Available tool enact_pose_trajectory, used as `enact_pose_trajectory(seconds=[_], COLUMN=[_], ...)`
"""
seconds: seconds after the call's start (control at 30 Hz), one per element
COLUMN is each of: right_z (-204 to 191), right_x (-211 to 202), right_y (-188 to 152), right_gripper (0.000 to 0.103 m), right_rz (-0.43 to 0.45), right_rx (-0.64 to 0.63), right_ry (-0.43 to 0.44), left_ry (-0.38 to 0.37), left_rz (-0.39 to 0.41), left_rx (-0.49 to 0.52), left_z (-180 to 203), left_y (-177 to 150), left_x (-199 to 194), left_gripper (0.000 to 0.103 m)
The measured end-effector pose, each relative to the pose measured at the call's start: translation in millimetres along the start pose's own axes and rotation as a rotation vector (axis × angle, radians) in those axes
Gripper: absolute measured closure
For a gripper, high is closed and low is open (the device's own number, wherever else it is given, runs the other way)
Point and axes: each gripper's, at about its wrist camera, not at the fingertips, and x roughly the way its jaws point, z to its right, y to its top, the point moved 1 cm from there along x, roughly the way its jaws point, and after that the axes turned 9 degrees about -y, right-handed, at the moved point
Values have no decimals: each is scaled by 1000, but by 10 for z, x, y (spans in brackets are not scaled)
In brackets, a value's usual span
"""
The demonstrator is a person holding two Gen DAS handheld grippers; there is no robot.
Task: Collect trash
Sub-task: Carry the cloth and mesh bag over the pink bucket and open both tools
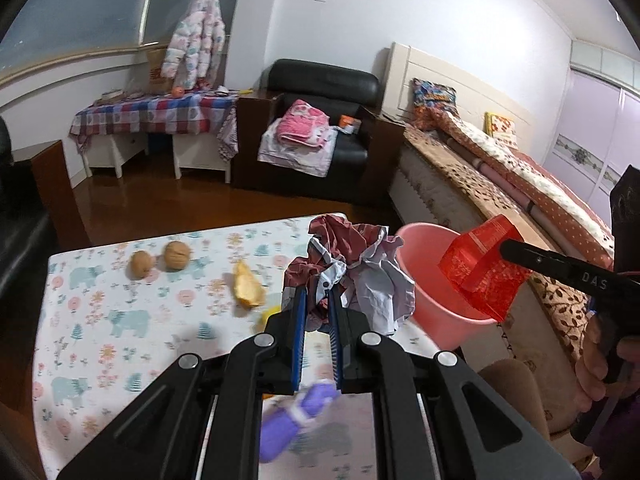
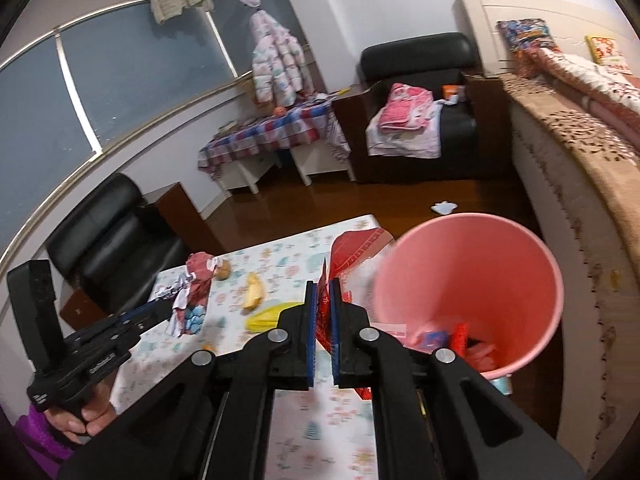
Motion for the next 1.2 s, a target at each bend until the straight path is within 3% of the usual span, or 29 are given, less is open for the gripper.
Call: enact_pose_trajectory(seconds=[0.33, 0.57, 0.83, 1.2], right_z=[679, 1009, 1184, 1129], right_x=[162, 320, 454, 658], right_y=[123, 133, 98, 140], right_gripper=[97, 97, 97, 97], right_rz=[-8, -26, -54, -89], right_rx=[43, 79, 81, 44], right_ry=[-53, -26, -26, -20], left_ry=[-22, -89, -80, -79], left_rz=[-63, -128, -187, -198], left_rx=[103, 68, 87, 79], left_z=[735, 1088, 1320, 1358], left_y=[259, 306, 229, 223], left_x=[502, 1000, 1447, 1709], left_gripper=[93, 93, 93, 93])
